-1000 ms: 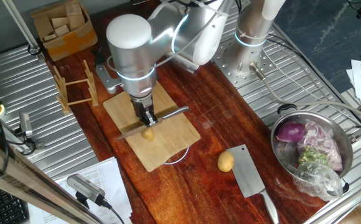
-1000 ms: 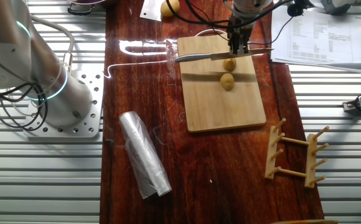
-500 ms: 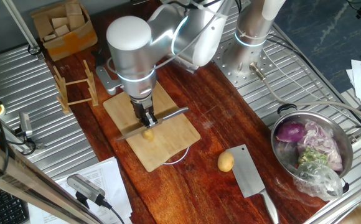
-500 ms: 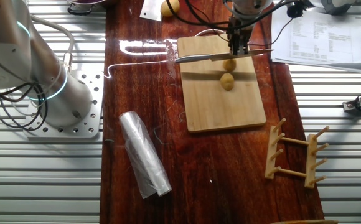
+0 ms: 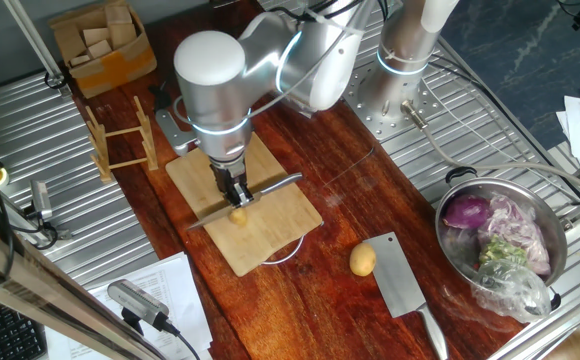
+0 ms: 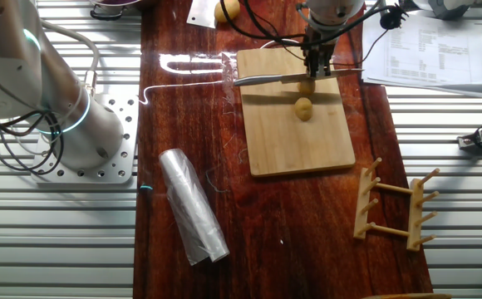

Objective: Chop the potatoes

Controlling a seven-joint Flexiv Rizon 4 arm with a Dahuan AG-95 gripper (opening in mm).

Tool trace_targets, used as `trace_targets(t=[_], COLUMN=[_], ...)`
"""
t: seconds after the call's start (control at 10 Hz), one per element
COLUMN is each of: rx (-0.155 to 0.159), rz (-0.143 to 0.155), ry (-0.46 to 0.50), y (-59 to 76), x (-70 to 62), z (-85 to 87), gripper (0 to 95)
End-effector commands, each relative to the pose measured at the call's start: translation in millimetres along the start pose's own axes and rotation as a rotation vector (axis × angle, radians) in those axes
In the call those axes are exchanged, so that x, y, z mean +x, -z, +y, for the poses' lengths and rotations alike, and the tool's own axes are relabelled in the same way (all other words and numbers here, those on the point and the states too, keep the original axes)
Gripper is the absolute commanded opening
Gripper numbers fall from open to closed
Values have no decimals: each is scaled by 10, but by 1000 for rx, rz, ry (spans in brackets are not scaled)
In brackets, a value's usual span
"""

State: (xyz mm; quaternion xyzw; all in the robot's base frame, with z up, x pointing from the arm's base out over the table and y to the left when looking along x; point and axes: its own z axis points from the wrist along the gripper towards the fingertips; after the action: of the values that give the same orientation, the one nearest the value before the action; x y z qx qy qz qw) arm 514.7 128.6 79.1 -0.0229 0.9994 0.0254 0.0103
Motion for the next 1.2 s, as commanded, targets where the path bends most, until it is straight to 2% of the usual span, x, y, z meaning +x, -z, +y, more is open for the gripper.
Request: trace_targets(t=[0.1,0.3,0.6,1.0,1.2], rx=[-1,0,0,-5,-4], rz=[2,-5,-2,32,36], ry=[4,9,12,9,9], y=[-55,-135,-147,140,196], x=[4,3,4,16,28], z=[-8,-13,-13,19,28], gripper=[0,0,0,0,0])
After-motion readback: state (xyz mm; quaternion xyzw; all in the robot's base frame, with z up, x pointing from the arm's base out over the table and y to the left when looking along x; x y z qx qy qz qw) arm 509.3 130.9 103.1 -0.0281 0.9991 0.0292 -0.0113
